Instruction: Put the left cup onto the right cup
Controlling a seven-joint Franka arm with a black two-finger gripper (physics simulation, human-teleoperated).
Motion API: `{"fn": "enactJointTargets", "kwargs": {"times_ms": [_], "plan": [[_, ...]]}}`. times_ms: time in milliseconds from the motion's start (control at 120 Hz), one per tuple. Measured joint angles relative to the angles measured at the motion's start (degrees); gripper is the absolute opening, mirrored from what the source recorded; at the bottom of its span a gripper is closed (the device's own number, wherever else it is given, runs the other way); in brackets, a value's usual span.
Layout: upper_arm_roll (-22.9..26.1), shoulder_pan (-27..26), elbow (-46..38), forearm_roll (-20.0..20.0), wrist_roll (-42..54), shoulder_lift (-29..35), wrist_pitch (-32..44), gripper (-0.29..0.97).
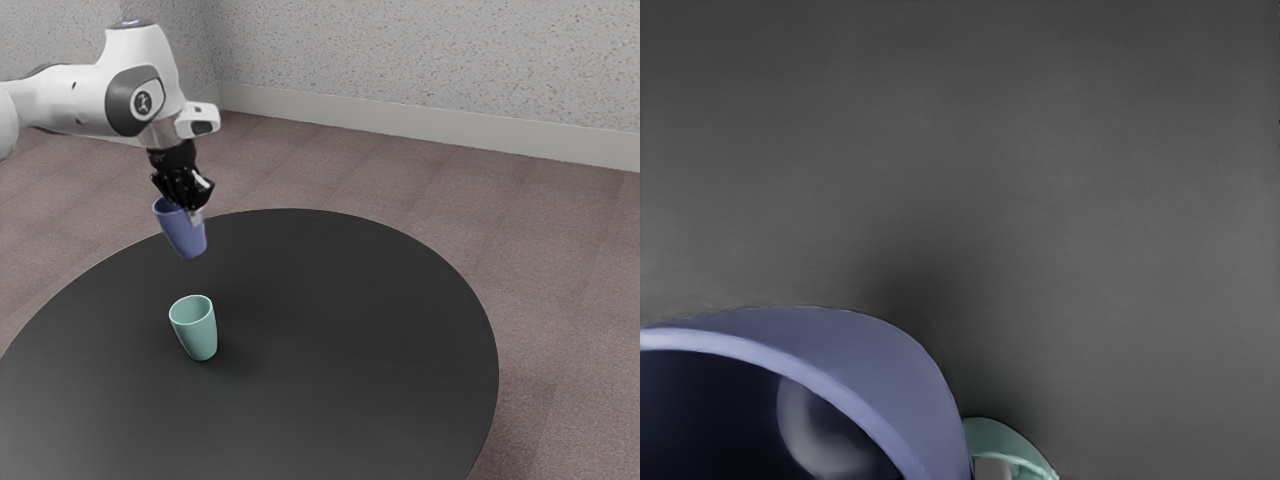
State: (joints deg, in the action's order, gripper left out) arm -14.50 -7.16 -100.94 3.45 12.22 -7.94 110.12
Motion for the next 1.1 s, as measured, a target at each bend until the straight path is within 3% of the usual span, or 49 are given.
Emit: {"fn": "enactJointTargets", "kwargs": {"times_ms": [642,1100], "plan": [[2.67,-1.0,-13.01,-4.6,-3.11,11.83,0.02,-0.11],[4.56,-0.59,-15.51,-5.71,-4.06,12.17,0.0,-0.11]]}}
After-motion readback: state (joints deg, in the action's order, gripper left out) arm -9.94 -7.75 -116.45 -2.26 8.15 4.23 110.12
